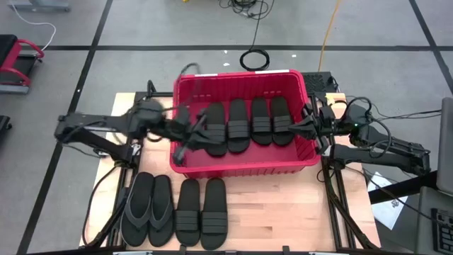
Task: Pick and place slides into bin
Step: Put the black slide into the red bin
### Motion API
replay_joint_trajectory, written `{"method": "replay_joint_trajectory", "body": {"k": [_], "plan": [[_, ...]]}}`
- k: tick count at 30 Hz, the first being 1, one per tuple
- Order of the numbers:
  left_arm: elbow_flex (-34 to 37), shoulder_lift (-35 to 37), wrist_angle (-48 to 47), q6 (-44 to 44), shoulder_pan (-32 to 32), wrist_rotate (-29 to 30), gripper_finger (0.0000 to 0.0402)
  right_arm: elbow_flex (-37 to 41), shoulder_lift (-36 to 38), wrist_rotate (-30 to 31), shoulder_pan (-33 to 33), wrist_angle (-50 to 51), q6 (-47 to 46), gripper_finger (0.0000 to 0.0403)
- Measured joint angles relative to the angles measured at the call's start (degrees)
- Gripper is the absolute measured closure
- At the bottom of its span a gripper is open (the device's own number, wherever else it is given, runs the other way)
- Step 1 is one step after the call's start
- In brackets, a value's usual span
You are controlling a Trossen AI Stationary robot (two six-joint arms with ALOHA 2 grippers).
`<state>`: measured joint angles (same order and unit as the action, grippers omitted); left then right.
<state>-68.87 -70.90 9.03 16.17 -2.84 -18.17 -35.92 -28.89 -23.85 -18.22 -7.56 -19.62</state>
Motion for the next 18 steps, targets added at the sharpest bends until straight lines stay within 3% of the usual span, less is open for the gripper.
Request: {"method": "replay_joint_trajectory", "body": {"k": [7, 11, 15, 18], "plan": [[17.5, 13.9, 3.1, 7.5, -7.3, 11.3, 0.0401, 0.0, 0.0, 1.9, 0.0, 0.0, -2.2, 0.0403], [23.6, 18.0, 1.2, 3.6, -13.4, 17.4, 0.0401, 0.0, 0.0, 3.2, 0.0, 0.5, -2.2, 0.0403], [26.2, 19.4, 6.2, 1.0, -16.9, 26.7, 0.0401, 0.0, 0.0, 3.1, 0.0, 0.5, -1.5, 0.0403], [26.8, 19.2, 8.0, -0.6, -18.0, 29.8, 0.0401, 0.0, -0.1, 2.6, 0.0, -2.2, -1.3, 0.0403]]}}
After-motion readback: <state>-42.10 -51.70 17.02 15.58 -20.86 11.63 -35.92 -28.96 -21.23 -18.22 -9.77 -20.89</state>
